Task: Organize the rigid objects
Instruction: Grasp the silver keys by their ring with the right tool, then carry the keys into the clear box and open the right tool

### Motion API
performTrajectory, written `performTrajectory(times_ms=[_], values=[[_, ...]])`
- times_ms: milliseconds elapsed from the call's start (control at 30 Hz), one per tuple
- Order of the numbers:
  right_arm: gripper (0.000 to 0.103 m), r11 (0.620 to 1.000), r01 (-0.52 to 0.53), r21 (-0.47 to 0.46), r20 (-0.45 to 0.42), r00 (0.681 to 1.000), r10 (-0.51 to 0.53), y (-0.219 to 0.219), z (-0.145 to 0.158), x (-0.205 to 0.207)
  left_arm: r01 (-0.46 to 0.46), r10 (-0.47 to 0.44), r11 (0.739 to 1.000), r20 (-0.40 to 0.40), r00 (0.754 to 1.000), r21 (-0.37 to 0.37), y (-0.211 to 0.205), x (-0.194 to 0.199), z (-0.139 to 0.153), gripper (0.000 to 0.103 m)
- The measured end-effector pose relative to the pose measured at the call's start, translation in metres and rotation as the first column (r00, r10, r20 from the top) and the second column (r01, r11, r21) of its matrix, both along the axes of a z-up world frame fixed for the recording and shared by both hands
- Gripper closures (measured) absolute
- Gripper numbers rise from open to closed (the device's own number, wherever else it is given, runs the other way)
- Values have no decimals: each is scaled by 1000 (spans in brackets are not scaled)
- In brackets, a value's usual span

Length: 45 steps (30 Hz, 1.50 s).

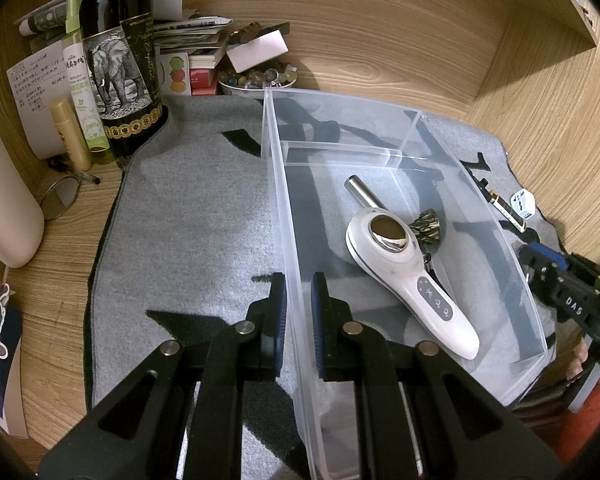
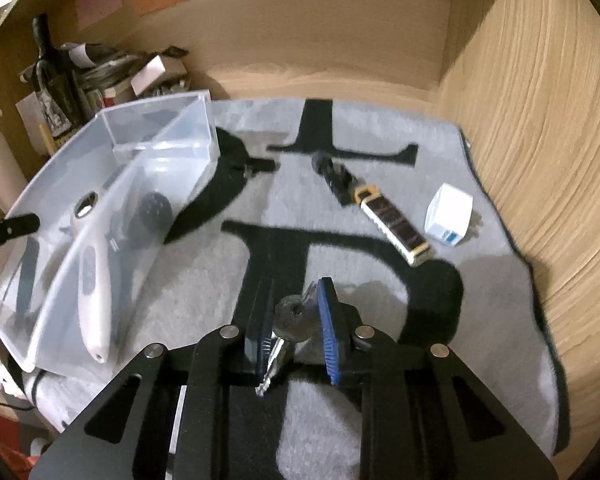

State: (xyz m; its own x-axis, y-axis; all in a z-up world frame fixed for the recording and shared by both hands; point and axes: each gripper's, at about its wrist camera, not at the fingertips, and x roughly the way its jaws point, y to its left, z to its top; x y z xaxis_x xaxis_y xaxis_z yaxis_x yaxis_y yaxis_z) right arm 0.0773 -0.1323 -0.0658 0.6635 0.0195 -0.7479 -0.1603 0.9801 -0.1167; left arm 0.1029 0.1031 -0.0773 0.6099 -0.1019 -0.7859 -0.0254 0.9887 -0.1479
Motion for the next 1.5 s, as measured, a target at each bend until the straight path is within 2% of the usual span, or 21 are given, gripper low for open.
performTrajectory(times_ms=[67,100,133,333,400,500,600,767,1033,1133,1200,1233,1500], values=[[85,1000,-5,-6,17,1000,5,2,4,0,0,0,1000,0,1000,0,0,0,0,92],[97,1000,-6,-7,24,1000,6,3,6,1,0,0,1000,0,1000,0,0,0,0,92],[100,1000,-8,-6,25,1000,8,3,8,1,0,0,1000,0,1000,1,0,0,0,92],[100,1000,-23,-14,52,998,23,8,21,3,0,0,1000,1,1000,1,0,0,0,92],[100,999,-37,1,29,999,37,9,23,4,0,0,1000,0,1000,-1,0,0,0,92],[94,999,-34,-20,-1,999,34,12,16,6,0,0,1000,1,1000,0,-1,-1,0,92],[71,999,-30,-27,-48,998,28,12,0,10,0,0,1000,1,1000,-3,-1,-1,0,92],[70,1000,-14,3,-133,991,14,7,-25,23,0,0,1000,2,1000,0,0,-1,0,92],[66,998,-28,52,-148,988,35,11,-26,27,-3,3,1000,2,1000,-6,0,-1,0,92],[66,999,-44,3,-132,990,44,21,-29,26,-2,2,1000,3,1000,-5,-1,-1,0,92],[72,999,-46,-17,-112,993,44,24,-31,23,-3,3,1000,3,1000,-5,0,-1,0,92],[77,999,-51,-16,-106,993,49,24,-31,23,-3,3,1000,3,1000,-5,0,-1,0,92],[77,999,-42,22,-68,997,43,20,-20,19,-2,2,1000,3,1000,-4,0,-2,0,92]])
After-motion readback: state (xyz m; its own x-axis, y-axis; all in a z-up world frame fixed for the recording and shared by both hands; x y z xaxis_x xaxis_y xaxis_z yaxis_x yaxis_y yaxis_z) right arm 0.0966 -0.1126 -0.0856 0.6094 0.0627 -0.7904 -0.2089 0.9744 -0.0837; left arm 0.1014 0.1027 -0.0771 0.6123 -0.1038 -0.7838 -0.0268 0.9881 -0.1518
